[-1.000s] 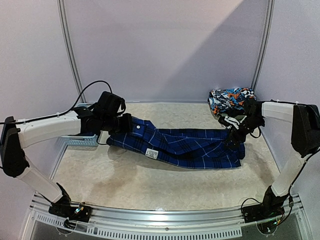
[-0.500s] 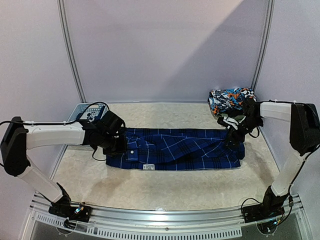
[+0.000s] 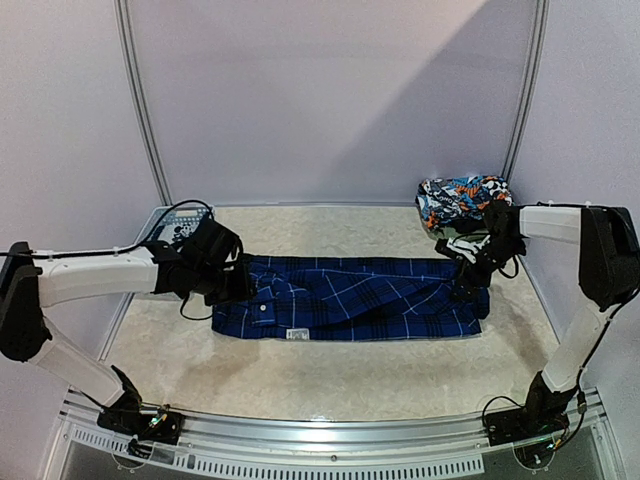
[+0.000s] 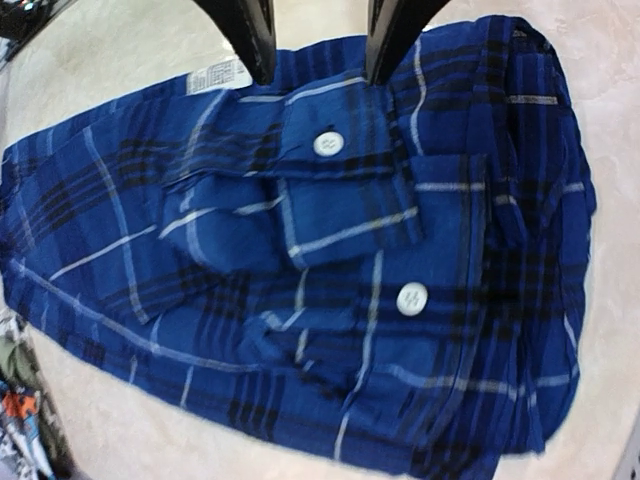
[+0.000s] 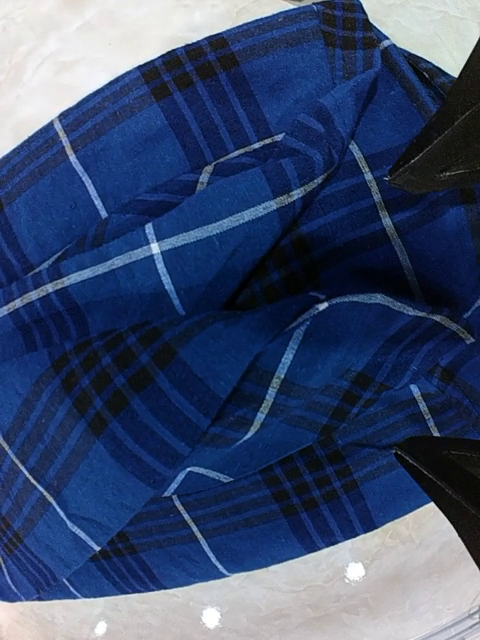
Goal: Fold and stack the mixed laundry pile
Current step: Adjust the rectangle-folded shirt at the center of the board.
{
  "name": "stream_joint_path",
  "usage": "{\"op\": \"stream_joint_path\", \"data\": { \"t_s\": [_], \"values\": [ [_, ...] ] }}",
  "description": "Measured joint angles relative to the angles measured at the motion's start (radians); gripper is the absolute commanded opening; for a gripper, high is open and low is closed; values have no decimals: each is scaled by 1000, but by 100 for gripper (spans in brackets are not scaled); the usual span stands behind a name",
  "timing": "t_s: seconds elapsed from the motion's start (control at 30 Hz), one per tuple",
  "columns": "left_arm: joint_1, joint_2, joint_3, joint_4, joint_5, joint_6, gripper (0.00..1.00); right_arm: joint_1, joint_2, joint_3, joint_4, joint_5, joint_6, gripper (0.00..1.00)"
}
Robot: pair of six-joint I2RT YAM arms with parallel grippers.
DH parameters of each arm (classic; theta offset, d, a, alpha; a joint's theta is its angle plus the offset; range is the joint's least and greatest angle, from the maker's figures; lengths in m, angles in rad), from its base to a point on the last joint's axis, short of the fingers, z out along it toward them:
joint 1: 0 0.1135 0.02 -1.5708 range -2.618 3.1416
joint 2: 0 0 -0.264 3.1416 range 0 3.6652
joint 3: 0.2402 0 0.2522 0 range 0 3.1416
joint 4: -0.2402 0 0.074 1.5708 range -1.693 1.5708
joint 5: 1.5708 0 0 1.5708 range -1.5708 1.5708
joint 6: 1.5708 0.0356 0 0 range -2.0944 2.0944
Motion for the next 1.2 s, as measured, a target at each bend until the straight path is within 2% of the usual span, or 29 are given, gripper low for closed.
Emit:
{"op": "stream_joint_path", "data": {
  "t_s": [0.47,0.73,0.8,0.9,1.0,1.1,1.2],
  "values": [
    [8,52,-257,108,-13,-43,28,0,39,-97,27,92,1,83],
    [8,-31,-359,201,-15,-106,26,-1,12,-145,93,112,8,82],
    [4,-78,-379,172,-16,-119,30,-1,-5,-171,123,118,8,82],
    [-27,-169,-365,122,-45,-107,40,-1,-20,-186,139,128,23,83],
    [-68,-216,-267,101,-72,-78,44,-5,-21,-183,133,132,42,83],
    [-74,-177,-158,124,-85,-47,44,-7,-22,-175,116,129,62,83],
    [-74,-96,-110,148,-87,-43,44,-9,-24,-169,100,129,76,83]
  ]
}}
